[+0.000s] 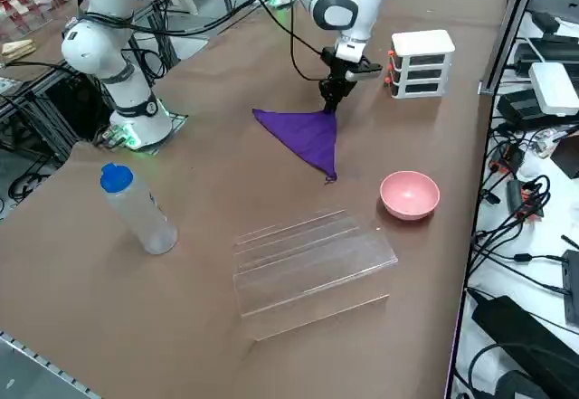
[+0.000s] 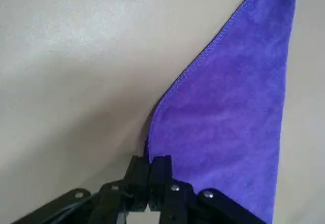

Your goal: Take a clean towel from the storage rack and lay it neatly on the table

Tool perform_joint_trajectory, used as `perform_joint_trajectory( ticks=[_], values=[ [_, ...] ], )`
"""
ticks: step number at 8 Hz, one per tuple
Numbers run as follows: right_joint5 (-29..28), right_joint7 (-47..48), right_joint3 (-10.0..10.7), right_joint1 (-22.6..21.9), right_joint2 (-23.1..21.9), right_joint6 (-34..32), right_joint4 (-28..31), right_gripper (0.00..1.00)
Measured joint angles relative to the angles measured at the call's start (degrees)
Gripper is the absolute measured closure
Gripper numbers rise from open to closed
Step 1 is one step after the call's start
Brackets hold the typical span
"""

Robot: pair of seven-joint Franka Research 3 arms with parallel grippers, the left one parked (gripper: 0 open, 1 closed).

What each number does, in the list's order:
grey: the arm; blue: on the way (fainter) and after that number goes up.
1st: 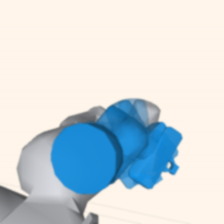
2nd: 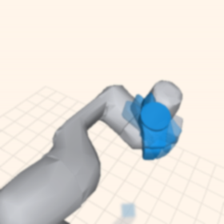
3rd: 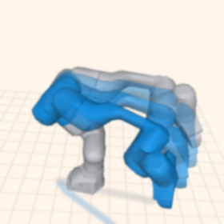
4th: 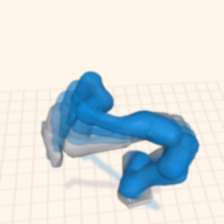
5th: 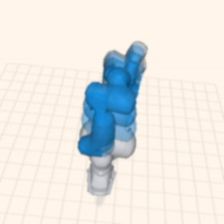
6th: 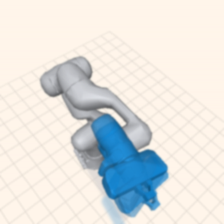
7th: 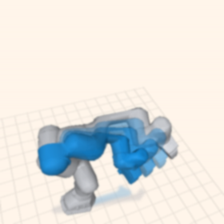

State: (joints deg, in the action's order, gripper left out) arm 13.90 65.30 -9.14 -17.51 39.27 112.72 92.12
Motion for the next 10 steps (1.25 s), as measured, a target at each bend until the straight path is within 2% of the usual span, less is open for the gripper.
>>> perform_joint_trajectory(
  ticks=[3,6,8,9,10],
  values=[
    [0.0,0.0,0.0,0.01,0.0,0.0,0.0,0.96],
    [0.0,0.0,0.0,0.02,0.0,0.0,0.0,0.9],
    [0.0,0.0,0.0,0.04,0.0,0.0,0.0,0.94],
    [0.0,0.0,0.0,0.05,0.0,0.0,0.0,0.99],
    [0.0,0.0,0.04,0.09,0.0,0.0,0.0,0.99]
  ],
)
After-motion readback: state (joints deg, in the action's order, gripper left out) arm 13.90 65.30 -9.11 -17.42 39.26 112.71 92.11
